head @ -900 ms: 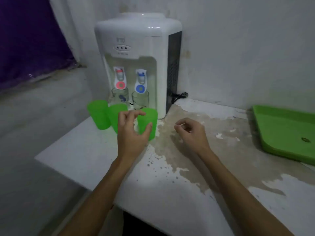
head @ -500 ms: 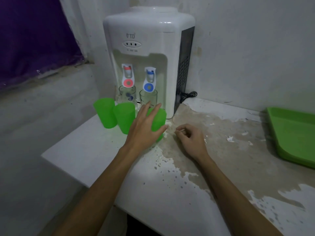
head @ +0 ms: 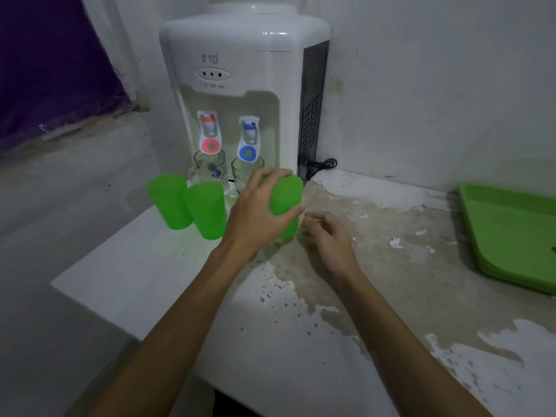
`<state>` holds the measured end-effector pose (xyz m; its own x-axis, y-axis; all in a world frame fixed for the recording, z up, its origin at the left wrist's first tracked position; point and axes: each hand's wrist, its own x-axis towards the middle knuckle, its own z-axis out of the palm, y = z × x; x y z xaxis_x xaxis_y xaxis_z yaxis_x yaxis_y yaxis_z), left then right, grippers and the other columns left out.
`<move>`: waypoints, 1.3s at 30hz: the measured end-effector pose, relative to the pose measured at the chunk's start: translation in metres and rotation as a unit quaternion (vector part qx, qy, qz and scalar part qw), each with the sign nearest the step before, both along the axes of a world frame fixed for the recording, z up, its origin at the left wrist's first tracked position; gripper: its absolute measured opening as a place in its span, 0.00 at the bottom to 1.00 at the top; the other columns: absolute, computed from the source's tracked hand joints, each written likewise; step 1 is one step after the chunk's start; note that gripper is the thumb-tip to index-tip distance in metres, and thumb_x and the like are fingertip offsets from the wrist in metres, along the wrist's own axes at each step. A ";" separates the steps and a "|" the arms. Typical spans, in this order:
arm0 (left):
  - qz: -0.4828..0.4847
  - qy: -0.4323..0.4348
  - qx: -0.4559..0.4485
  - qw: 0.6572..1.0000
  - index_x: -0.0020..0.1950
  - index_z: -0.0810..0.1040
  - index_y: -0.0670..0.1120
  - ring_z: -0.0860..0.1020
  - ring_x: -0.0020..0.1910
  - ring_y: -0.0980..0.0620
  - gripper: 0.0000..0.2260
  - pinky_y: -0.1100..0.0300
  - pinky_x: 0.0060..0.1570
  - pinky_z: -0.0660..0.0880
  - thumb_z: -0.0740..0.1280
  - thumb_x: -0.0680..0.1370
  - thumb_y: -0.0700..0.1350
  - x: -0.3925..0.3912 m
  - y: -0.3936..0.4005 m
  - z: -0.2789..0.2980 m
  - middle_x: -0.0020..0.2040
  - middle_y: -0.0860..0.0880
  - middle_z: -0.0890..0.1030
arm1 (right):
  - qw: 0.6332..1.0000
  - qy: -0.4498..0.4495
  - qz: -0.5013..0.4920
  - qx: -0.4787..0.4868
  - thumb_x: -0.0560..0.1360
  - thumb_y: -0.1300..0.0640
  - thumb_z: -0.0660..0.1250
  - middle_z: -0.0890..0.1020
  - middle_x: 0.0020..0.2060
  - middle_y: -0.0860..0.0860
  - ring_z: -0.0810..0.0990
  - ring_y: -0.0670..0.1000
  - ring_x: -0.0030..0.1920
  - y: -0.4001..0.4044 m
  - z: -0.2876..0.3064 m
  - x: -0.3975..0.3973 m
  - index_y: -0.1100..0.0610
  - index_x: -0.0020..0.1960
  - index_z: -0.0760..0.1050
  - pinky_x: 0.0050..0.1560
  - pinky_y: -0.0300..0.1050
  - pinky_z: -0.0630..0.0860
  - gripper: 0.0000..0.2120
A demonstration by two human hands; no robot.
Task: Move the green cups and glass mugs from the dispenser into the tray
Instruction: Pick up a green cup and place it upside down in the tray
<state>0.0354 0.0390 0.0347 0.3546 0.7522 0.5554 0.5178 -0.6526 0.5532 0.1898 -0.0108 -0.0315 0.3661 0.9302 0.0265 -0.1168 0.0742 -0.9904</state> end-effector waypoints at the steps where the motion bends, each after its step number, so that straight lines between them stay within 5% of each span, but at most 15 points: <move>1: -0.010 -0.007 0.007 1.000 0.71 0.74 0.55 0.75 0.63 0.54 0.27 0.55 0.61 0.75 0.74 0.73 0.59 0.009 -0.001 0.007 0.68 0.54 0.73 | 0.998 0.061 0.009 -0.008 0.79 0.51 0.68 0.84 0.46 0.57 0.80 0.55 0.44 -0.002 0.005 0.001 0.57 0.54 0.81 0.42 0.47 0.75 0.11; 3: -0.023 -0.018 0.016 0.999 0.70 0.74 0.56 0.75 0.63 0.55 0.27 0.54 0.62 0.75 0.73 0.73 0.59 0.022 -0.004 0.017 0.67 0.54 0.73 | 0.993 0.114 0.017 -0.031 0.80 0.45 0.64 0.86 0.54 0.57 0.85 0.57 0.51 -0.004 0.016 0.000 0.55 0.57 0.82 0.49 0.53 0.80 0.16; 6: -0.035 -0.031 0.027 0.999 0.70 0.75 0.56 0.75 0.64 0.54 0.26 0.53 0.62 0.76 0.74 0.73 0.59 0.046 -0.010 0.029 0.68 0.54 0.73 | 0.978 0.202 0.028 -0.049 0.80 0.41 0.62 0.88 0.51 0.54 0.88 0.55 0.51 -0.014 0.032 0.009 0.52 0.57 0.85 0.57 0.59 0.83 0.19; 10: -0.066 -0.038 0.035 0.996 0.69 0.75 0.55 0.76 0.63 0.53 0.26 0.49 0.60 0.77 0.75 0.72 0.56 0.080 -0.021 0.037 0.67 0.54 0.74 | 0.933 0.357 0.035 -0.035 0.81 0.44 0.63 0.85 0.53 0.60 0.86 0.57 0.49 -0.032 0.054 0.031 0.60 0.62 0.81 0.53 0.55 0.83 0.21; 15: -0.108 -0.030 0.035 0.993 0.68 0.76 0.55 0.78 0.63 0.51 0.27 0.47 0.60 0.77 0.75 0.71 0.55 0.125 -0.040 0.036 0.66 0.54 0.74 | 0.889 0.457 0.006 -0.036 0.82 0.47 0.61 0.77 0.67 0.65 0.79 0.63 0.64 -0.055 0.067 0.072 0.62 0.74 0.70 0.68 0.61 0.74 0.26; 21: -0.170 -0.029 0.013 0.985 0.69 0.75 0.54 0.77 0.64 0.52 0.28 0.47 0.61 0.77 0.75 0.70 0.56 0.186 -0.068 0.034 0.67 0.53 0.74 | 0.853 0.518 -0.059 -0.007 0.83 0.51 0.61 0.79 0.61 0.64 0.81 0.61 0.55 -0.083 0.072 0.128 0.63 0.72 0.71 0.44 0.59 0.84 0.22; 23: -0.197 -0.029 0.009 0.980 0.70 0.75 0.53 0.76 0.66 0.52 0.29 0.47 0.63 0.76 0.76 0.70 0.55 0.207 -0.076 0.036 0.68 0.52 0.75 | 0.848 0.524 -0.080 0.007 0.83 0.52 0.61 0.79 0.63 0.63 0.80 0.60 0.59 -0.094 0.074 0.149 0.64 0.65 0.76 0.43 0.60 0.82 0.18; 27: -0.244 -0.012 -0.001 0.970 0.73 0.74 0.51 0.73 0.71 0.50 0.31 0.48 0.67 0.73 0.77 0.71 0.52 0.251 -0.088 0.041 0.71 0.49 0.75 | 0.837 0.533 -0.124 0.030 0.83 0.52 0.62 0.80 0.51 0.65 0.81 0.61 0.49 -0.114 0.080 0.193 0.64 0.50 0.77 0.40 0.58 0.82 0.15; 30: -0.267 -0.021 -0.023 0.963 0.74 0.73 0.51 0.73 0.71 0.51 0.32 0.49 0.65 0.76 0.77 0.71 0.52 0.280 -0.095 0.037 0.72 0.50 0.74 | 0.819 0.547 -0.161 0.057 0.83 0.52 0.63 0.78 0.55 0.65 0.81 0.61 0.56 -0.130 0.081 0.227 0.65 0.50 0.77 0.46 0.52 0.83 0.15; 32: -0.280 -0.040 -0.050 0.958 0.74 0.73 0.52 0.75 0.68 0.52 0.32 0.50 0.63 0.77 0.78 0.71 0.51 0.290 -0.096 0.028 0.71 0.51 0.74 | 0.820 0.535 -0.191 0.073 0.82 0.51 0.63 0.78 0.55 0.64 0.81 0.61 0.52 -0.140 0.079 0.245 0.65 0.50 0.77 0.38 0.51 0.84 0.16; 39: -0.309 -0.056 -0.185 0.931 0.71 0.75 0.52 0.79 0.62 0.52 0.26 0.49 0.59 0.80 0.77 0.74 0.49 0.307 -0.087 -0.014 0.64 0.50 0.79 | 0.862 0.341 -0.371 0.054 0.79 0.51 0.68 0.79 0.62 0.56 0.80 0.56 0.57 -0.159 0.062 0.289 0.55 0.65 0.76 0.47 0.48 0.81 0.16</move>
